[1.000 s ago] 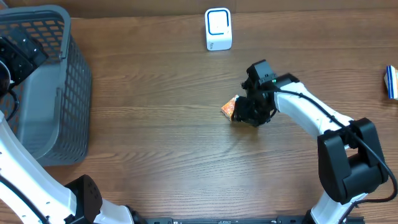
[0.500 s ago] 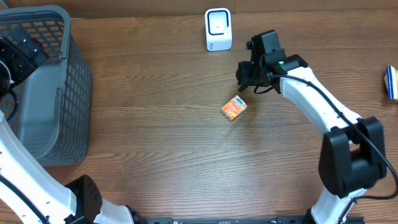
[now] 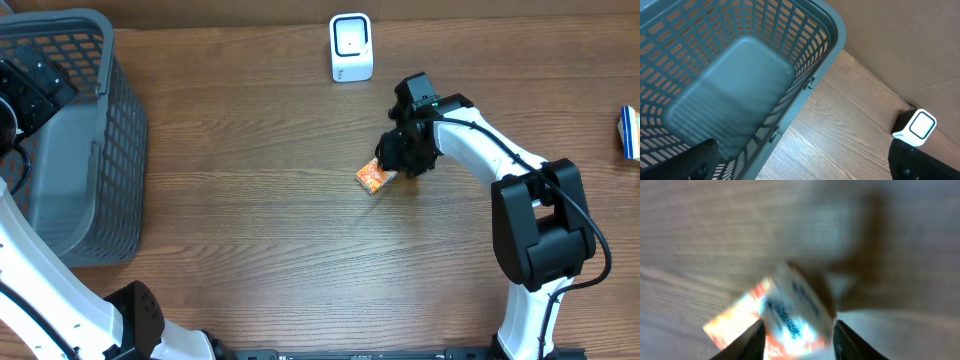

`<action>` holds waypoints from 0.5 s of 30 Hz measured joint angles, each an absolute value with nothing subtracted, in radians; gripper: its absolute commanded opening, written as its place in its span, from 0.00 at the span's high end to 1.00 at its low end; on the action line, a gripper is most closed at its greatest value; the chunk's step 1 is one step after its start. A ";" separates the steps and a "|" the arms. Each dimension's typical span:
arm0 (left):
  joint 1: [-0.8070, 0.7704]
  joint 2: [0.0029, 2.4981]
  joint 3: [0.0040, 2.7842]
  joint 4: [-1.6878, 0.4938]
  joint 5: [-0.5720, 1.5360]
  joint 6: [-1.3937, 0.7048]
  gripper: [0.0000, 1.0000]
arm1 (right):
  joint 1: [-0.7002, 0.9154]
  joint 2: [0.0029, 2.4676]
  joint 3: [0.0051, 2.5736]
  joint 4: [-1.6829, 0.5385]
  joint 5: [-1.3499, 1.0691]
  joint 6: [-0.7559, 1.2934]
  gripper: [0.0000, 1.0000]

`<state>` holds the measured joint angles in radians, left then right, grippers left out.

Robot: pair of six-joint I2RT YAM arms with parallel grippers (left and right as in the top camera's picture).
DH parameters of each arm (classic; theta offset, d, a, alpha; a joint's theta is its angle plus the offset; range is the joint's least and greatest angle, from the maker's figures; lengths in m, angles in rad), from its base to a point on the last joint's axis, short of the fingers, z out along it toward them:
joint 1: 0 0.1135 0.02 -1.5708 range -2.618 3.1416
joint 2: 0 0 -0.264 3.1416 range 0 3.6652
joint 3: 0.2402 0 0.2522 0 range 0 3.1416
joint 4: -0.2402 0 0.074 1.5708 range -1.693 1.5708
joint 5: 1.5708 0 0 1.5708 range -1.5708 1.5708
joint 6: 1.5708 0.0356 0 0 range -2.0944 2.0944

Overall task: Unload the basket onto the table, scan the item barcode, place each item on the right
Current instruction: 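Lower the right gripper and grasp the orange tissue pack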

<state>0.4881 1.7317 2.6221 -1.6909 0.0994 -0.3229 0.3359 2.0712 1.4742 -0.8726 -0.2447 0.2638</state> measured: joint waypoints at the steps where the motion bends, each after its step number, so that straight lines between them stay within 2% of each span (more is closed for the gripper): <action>1: 0.488 1.732 2.622 -1.691 0.100 -0.323 0.00 | 0.336 2.071 1.474 -0.897 -0.249 0.263 0.57; 9: 0.488 1.732 2.622 -1.691 0.100 -0.323 0.00 | 0.336 2.071 1.475 -1.096 -0.317 0.262 0.58; 13: 0.488 1.732 2.622 -1.691 0.100 -0.323 0.00 | 0.336 2.069 1.496 -1.034 -0.337 0.261 0.59; 15: 0.488 1.732 2.622 -1.691 0.100 -0.323 0.00 | 0.335 2.062 1.525 -0.921 -0.341 0.262 0.64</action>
